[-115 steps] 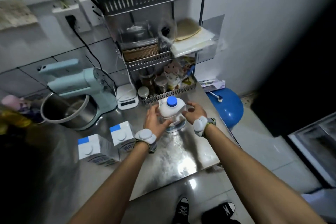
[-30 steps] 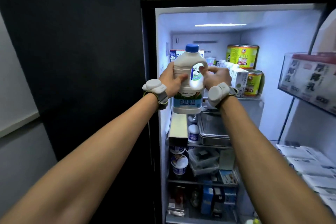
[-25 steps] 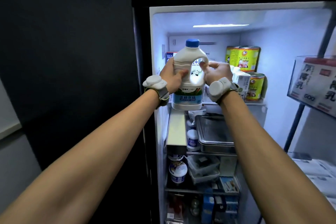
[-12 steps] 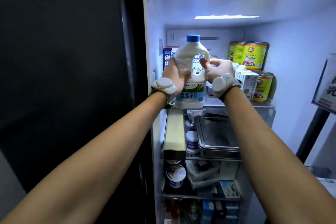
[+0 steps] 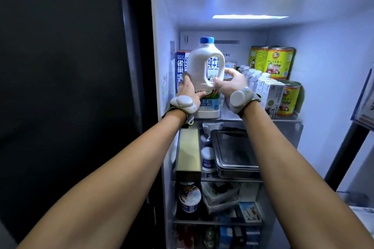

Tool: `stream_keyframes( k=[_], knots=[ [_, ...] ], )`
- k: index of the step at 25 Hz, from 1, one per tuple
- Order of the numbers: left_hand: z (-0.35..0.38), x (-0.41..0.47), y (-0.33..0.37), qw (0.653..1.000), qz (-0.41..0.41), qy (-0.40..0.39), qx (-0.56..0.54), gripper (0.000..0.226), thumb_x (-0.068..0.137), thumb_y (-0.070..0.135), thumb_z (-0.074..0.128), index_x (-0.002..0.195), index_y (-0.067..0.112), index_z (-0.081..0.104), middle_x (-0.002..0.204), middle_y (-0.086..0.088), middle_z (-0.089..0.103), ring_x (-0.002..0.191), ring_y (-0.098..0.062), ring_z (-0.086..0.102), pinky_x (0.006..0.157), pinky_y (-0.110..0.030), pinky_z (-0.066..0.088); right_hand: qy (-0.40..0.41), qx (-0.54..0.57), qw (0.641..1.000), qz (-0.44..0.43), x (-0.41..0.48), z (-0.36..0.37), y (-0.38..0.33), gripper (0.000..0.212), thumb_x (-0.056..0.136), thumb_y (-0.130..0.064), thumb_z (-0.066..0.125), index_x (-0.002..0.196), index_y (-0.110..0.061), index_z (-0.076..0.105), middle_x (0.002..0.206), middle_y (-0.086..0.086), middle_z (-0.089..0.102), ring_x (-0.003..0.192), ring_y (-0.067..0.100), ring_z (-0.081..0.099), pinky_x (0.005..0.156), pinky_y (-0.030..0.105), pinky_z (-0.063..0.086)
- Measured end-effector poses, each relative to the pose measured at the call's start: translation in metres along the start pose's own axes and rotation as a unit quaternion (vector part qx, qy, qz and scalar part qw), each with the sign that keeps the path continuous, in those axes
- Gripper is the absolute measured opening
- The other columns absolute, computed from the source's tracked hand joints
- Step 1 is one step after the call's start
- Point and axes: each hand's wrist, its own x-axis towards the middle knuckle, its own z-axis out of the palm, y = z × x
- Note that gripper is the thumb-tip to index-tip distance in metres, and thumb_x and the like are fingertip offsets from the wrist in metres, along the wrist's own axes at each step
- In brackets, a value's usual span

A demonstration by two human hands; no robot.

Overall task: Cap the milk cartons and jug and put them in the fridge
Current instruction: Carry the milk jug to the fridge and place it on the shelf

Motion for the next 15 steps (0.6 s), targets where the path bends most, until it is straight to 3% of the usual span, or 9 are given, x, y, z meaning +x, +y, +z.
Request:
stream_keyframes(
  k=[2,6,10,12,14,15],
  knots=[
    [0.009,0.011,-0.003,1.0,-0.014,0.008,-0.003,0.066,0.085,0.013,0.072,0.135,0.001,0.031,0.129,-0.02,0.051,0.115,-0.035,0.054,0.095,-0.039,0.042,0.009,0.021,1.0,-0.005,0.012,0.007,0.012,0.046,0.057,-0.043,0.074,0.101,-0.033,0.068,0.092,-0.002,0.078,0.088,0.02,0.075,0.084,0.046,0.06],
    [0.025,0.031,-0.008,0.999,-0.027,0.021,0.014,0.064,0.087,0.014,0.07,0.135,0.003,0.03,0.134,-0.019,0.049,0.12,-0.035,0.052,0.096,-0.042,0.041,0.025,0.015,1.0,-0.01,0.022,0.015,0.014,0.043,0.078,-0.028,0.076,0.119,-0.02,0.068,0.1,0.0,0.074,0.095,0.018,0.072,0.089,0.042,0.059],
    [0.038,0.05,-0.016,0.999,-0.045,0.022,-0.002,0.072,0.089,0.013,0.068,0.145,0.009,0.023,0.143,-0.016,0.044,0.124,-0.033,0.05,0.098,-0.038,0.04,0.021,0.026,0.999,-0.005,0.045,0.021,0.024,0.048,0.075,-0.03,0.078,0.121,-0.021,0.068,0.104,0.003,0.077,0.095,0.017,0.073,0.091,0.041,0.058],
    [0.046,0.062,-0.021,0.998,-0.054,0.026,-0.015,0.071,0.089,0.007,0.067,0.145,0.009,0.023,0.144,-0.016,0.044,0.119,-0.029,0.051,0.092,-0.021,0.04,0.023,0.037,0.999,0.012,0.055,0.023,0.027,0.05,0.075,-0.03,0.079,0.123,-0.02,0.067,0.1,0.001,0.076,0.095,0.018,0.073,0.092,0.038,0.057],
    [0.049,0.07,-0.024,0.998,-0.061,0.021,-0.022,0.064,0.09,0.0,0.062,0.142,0.006,0.026,0.14,-0.015,0.046,0.108,-0.023,0.05,0.073,0.002,0.034,0.02,0.05,0.998,0.021,0.062,0.025,0.03,0.05,0.076,-0.03,0.08,0.123,-0.018,0.067,0.095,-0.001,0.074,0.094,0.017,0.072,0.092,0.035,0.057],
    [0.05,0.073,-0.025,0.998,-0.062,0.02,-0.015,0.062,0.09,0.0,0.062,0.141,0.005,0.027,0.138,-0.015,0.047,0.108,-0.023,0.05,0.071,0.001,0.035,0.021,0.057,0.998,0.021,0.065,0.026,0.033,0.052,0.074,-0.031,0.081,0.122,-0.018,0.068,0.094,-0.001,0.074,0.094,0.017,0.072,0.092,0.035,0.057]
  ],
)
